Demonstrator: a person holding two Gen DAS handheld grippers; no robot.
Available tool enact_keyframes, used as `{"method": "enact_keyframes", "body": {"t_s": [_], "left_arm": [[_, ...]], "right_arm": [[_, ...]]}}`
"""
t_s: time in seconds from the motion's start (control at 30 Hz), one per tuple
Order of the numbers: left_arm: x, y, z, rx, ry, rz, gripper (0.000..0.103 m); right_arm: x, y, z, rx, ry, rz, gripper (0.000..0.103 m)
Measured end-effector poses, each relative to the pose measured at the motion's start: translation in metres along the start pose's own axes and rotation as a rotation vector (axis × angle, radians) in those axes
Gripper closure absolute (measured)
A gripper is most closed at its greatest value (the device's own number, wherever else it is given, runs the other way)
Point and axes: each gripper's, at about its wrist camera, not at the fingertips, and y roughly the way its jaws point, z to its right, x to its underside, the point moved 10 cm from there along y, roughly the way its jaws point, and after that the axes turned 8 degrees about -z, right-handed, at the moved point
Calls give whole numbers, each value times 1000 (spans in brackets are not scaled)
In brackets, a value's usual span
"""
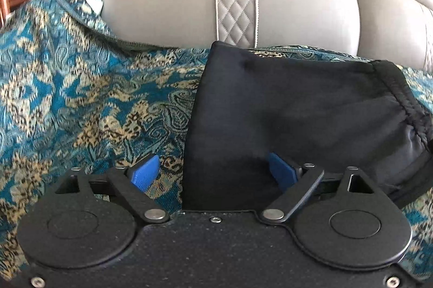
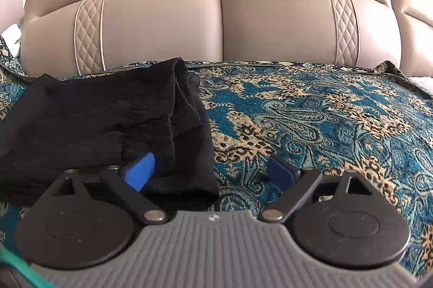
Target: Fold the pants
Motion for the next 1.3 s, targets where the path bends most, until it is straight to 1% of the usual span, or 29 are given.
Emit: {"method": "enact_keyframes", "body": {"t_s": [0.1,0.23,0.33,0.47,0.5,0.57,0.63,0.8,0.87,1.03,1.07,1.1,1.2,1.3], "left_arm": [[-1,-2,-3,6,-17,-27,15],[2,-15,-1,0,6,-10,15],[6,-27,4,4,28,7,15],[14,-44,11,14,52,25,14],[17,-48,13,19,53,29,11],[24,-56,16,30,51,37,5],[31,-62,18,48,51,40,5],[53,-68,21,72,34,15,5],[60,-68,22,72,37,7,5],[71,-59,25,60,44,-18,5],[72,-56,24,57,38,-28,4],[73,-55,24,59,30,-30,2],[72,-53,21,65,10,-25,0],[71,-51,21,65,19,-18,0]], "right_arm": [[-1,-5,1,-17,4,6,10],[1,-23,0,-26,2,57,10],[3,-38,-8,-69,-4,86,9],[9,-56,-27,-131,-29,105,6],[12,-60,-33,-146,-37,109,3],[17,-65,-44,-168,-50,112,1],[23,-66,-54,-187,-59,108,0],[38,-61,-71,-205,-55,76,0],[43,-60,-76,-206,-60,73,0],[49,-54,-86,-176,-105,77,0],[50,-51,-87,-170,-110,71,0],[51,-50,-88,-164,-112,67,0],[51,-47,-90,-144,-130,71,0],[52,-44,-93,-131,-160,65,0]]}}
